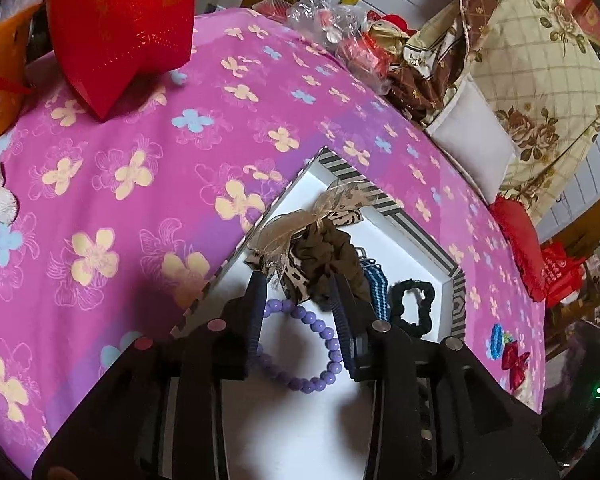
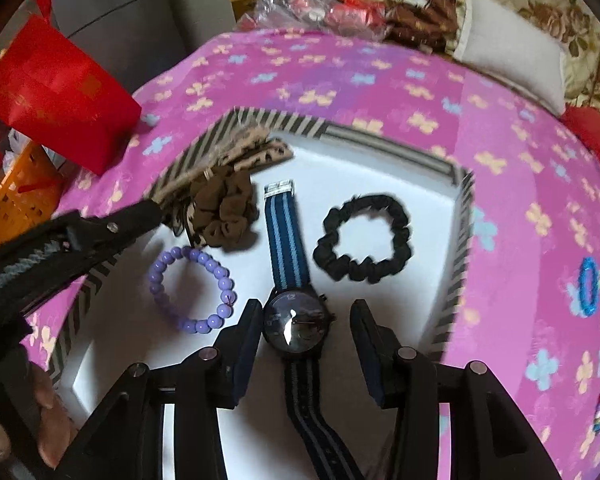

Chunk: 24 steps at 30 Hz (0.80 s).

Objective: Organize jewelry
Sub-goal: 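Place the bracelet in the tray with the left tool while the right tool places the watch there, then open both tools and withdraw them from the tray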

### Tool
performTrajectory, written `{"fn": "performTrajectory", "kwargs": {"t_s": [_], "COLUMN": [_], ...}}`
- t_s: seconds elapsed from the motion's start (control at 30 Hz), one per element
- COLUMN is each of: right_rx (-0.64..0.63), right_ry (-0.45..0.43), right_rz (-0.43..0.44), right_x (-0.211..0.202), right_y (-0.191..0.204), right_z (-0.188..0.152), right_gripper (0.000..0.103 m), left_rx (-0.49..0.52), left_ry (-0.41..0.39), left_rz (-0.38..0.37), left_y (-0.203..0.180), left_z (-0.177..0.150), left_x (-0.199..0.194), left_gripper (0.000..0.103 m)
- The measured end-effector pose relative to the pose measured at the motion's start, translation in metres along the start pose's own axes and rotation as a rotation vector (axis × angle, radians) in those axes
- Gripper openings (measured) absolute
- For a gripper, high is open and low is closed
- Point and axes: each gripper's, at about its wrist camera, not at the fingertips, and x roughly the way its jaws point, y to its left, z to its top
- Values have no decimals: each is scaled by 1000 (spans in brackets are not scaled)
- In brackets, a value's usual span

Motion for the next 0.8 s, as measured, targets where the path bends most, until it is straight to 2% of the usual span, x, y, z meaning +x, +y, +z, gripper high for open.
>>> {"fn": "performTrajectory", "kwargs": {"t_s": [0.1,0.27,0.37,0.53,0.63,0.67,0.73,0.8], "right_rx": [33,105,130,174,215,233,278,342], "right_ry": [-49,-93,-111,-96,-114,-121,-126,-127], "right_rz": [6,-9,-90,-290,-408,-445,-469,-457], "right_x": [-27,-80,-114,-167,-196,-204,-214,-219], "right_y": [-14,-59,-101,-181,-220,-232,-251,-271], "right_z": [-8,-50,-91,-168,-206,-219,-238,-254], "right_gripper": [44,44,44,44,44,44,46,46], "left_rx": [30,95,139,227,327,363,411,456], "left_ry": [-5,-7,-5,-4,-37,-45,-36,-1], "left_rz": [15,16,-14,-98,-94,-87,-101,-136], "left_y": [-7,-24,-38,-76,-107,-120,-138,-156], "left_z": [-2,-12,-22,-53,-80,-93,-113,-137], "left_x": [-3,-12,-19,-41,-59,-65,-73,-77], "left_gripper": [32,34,34,34,38,42,45,50]}}
